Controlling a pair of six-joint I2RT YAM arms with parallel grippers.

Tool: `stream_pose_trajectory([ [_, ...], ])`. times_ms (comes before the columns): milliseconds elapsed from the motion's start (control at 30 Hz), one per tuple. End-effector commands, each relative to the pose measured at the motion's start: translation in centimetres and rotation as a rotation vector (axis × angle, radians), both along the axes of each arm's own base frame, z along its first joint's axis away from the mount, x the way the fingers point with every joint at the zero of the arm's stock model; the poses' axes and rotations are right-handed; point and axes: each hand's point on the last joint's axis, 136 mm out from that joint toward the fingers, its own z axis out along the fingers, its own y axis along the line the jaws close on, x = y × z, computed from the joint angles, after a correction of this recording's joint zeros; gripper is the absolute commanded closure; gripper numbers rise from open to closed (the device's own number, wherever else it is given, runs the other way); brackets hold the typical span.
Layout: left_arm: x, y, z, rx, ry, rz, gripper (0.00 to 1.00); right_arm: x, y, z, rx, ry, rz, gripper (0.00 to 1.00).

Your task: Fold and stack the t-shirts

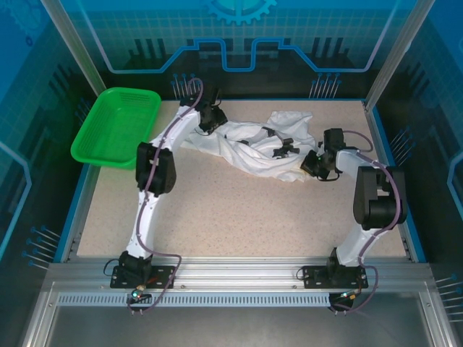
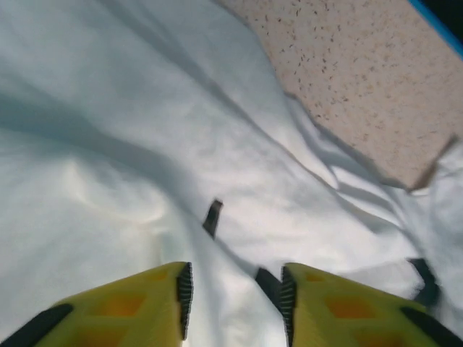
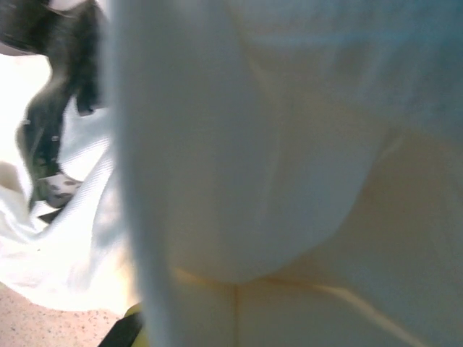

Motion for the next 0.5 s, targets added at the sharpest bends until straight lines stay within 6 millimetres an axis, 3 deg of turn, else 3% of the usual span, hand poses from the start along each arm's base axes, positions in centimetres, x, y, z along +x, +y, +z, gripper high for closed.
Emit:
stream_pose_trajectory([
  [0, -2.1, 1.5, -2.0, 0.112, 0.132, -0.067, 0.51, 0.4, 0.7, -0.5, 0.008, 0.017, 0.015, 0.99],
  [133, -1.8, 2.9, 1.0, 0.121, 0.075, -0.050, 0.52, 0.5, 0.9, -0.7, 0.011, 0.016, 0.026, 0.99],
  [267, -4.2, 5.1, 3.7, 0.103, 0.000, 0.046, 0.65, 0.6, 1.0, -0.8, 0.022, 0.010, 0.033, 0.99],
  [367, -7.2, 6.0, 3.3, 0.018, -0.039, 0.130, 0.65, 0.6, 1.3, -1.0, 0.035, 0.008, 0.043, 0.99],
  [467, -9.8, 5.7, 0.9, -0.057, 0.012, 0.161, 0.67, 0.6, 1.4, -1.0, 0.040, 0.005, 0.046, 0.99],
])
